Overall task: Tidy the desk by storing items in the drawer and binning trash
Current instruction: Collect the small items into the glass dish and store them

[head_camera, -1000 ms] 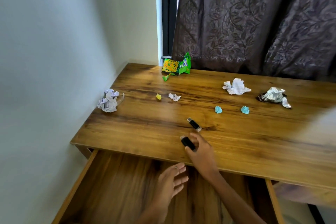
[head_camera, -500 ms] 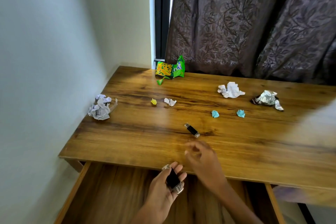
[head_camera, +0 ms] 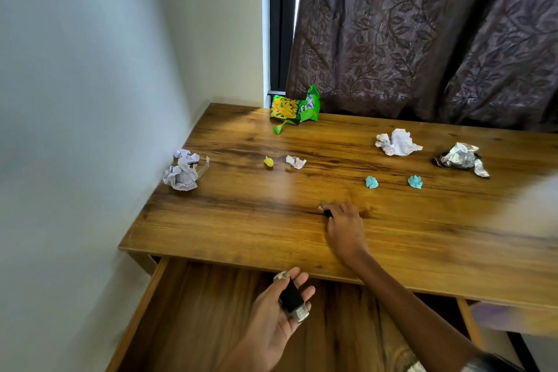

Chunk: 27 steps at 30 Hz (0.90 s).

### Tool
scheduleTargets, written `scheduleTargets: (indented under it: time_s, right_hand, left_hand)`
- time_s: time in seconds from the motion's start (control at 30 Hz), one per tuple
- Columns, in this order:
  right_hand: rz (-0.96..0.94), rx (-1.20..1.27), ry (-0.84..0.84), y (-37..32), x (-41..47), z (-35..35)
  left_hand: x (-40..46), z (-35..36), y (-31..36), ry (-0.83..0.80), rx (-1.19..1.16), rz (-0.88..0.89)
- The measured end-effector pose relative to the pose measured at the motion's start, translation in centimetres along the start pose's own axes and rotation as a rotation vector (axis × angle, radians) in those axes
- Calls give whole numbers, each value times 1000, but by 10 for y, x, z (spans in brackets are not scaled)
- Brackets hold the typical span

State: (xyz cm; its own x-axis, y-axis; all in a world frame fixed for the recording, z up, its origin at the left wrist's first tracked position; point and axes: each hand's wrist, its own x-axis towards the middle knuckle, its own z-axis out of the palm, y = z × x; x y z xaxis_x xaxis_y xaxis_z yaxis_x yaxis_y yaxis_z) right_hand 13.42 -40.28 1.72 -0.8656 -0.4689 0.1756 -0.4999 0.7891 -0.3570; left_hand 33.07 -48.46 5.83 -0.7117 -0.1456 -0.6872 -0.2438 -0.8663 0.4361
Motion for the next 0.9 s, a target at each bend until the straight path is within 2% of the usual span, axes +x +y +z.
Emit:
scheduleTargets:
  time_s: [0.17,0.37,0.5,0.63,0.83,0.9]
  right_hand:
    - [200,487,-52,-15,-23,-33]
    - [226,741,-169,-29,-105,-62]
    - [289,731,-152,-26,-148,-54]
    - [372,680,-81,-12,-174,-50]
    - [493,608,-204,24,-199,-57]
    - [507,541,-292,34,-204,-58]
  left_hand:
    - [3,-1,-1,-22,23,10]
    - [9,8,-10,-40,46,2]
    - [7,15,-19,-111,127,-21]
    - [10,18,-41,-154,270,-120]
    - [21,13,-80,-117,481,-227]
    - [23,11,-90,-128,558,-253]
